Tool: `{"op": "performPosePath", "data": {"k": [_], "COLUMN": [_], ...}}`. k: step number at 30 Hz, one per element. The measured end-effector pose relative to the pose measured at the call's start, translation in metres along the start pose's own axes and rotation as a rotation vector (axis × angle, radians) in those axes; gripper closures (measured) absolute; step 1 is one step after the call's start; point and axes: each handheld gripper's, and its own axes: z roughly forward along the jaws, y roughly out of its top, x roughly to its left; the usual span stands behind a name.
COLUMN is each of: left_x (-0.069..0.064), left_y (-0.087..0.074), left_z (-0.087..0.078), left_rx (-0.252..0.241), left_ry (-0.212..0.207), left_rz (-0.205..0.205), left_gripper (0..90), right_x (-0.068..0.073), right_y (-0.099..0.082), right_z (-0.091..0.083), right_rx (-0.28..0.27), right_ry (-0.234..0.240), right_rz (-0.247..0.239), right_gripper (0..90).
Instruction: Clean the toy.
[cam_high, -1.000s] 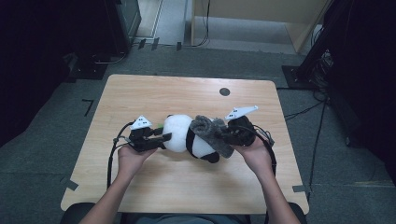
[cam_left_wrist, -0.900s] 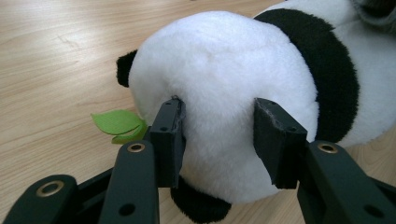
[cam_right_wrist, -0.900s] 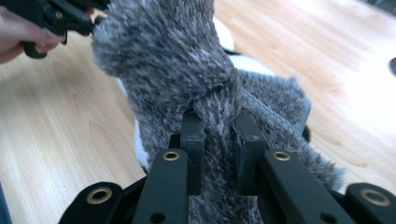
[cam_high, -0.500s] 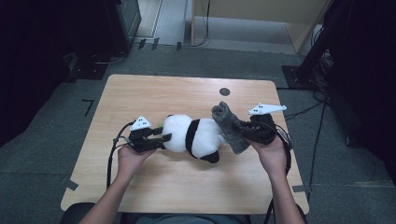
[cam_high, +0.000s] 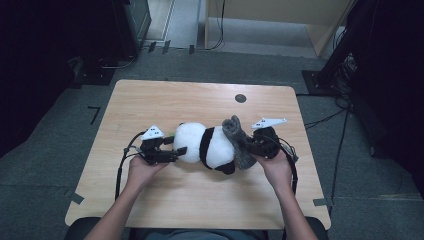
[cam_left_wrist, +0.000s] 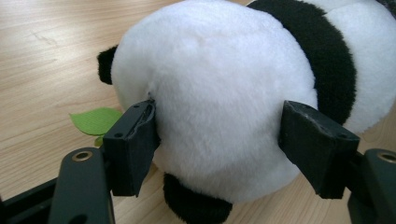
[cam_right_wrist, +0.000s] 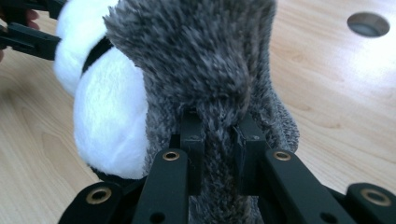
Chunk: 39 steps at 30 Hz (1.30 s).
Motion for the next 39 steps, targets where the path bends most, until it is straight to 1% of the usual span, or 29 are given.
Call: {"op": "performPosePath", "data": {"k": [2, 4, 8, 11, 14, 16, 20, 22, 28, 31, 33, 35, 39], "left_x": [0.0, -0.001, -0.003, -0.003, -0.003, -0.003, -0.003, -0.002, -0.002, -0.002, -0.002, -0.002, -0.001], "left_y": [0.0, 0.0, 0.001, 0.001, 0.001, 0.001, 0.001, 0.001, 0.0, 0.0, 0.0, 0.0, 0.001], "left_z": [0.001, 0.001, 0.002, 0.001, 0.001, 0.001, 0.001, 0.001, 0.001, 0.001, 0.0, 0.0, -0.001], "left_rx": [-0.001, 0.002, 0.007, 0.01, 0.014, 0.015, 0.017, 0.018, 0.015, 0.016, 0.018, 0.02, 0.025], "left_ry": [-0.004, -0.004, 0.01, 0.012, 0.014, 0.015, 0.016, 0.017, 0.019, 0.019, 0.019, 0.017, 0.021], "left_rz": [-0.009, -0.01, -0.009, -0.007, -0.009, -0.009, -0.011, -0.016, -0.021, -0.021, -0.021, -0.026, -0.025], "left_gripper": [28.0, 30.3, 34.4, 37.2, 39.2, 39.5, 39.8, 39.8, 39.8, 39.8, 40.0, 40.7, 42.6], "right_x": [-0.002, -0.004, -0.008, -0.012, -0.014, -0.016, -0.02, -0.021, -0.022, -0.025, -0.025, -0.027, -0.028], "right_y": [-0.003, -0.005, -0.01, -0.012, -0.014, -0.016, -0.022, -0.024, -0.028, -0.03, -0.031, -0.031, -0.032], "right_z": [0.003, 0.006, 0.011, 0.013, 0.015, 0.018, 0.027, 0.032, 0.044, 0.051, 0.055, 0.057, 0.056], "right_rx": [-0.003, -0.007, -0.014, -0.021, -0.016, 0.008, 0.053, 0.083, 0.126, 0.158, 0.172, 0.173, 0.176], "right_ry": [0.003, 0.014, 0.022, 0.045, 0.043, 0.03, 0.028, 0.024, 0.033, 0.039, 0.04, 0.044, 0.052], "right_rz": [0.017, 0.035, 0.058, 0.08, 0.083, 0.092, 0.109, 0.115, 0.121, 0.128, 0.129, 0.129, 0.143], "right_gripper": [78.3, 78.3, 78.5, 78.5, 78.6, 78.6, 78.6, 78.7, 78.7, 78.6, 78.6, 78.6, 78.5]}}
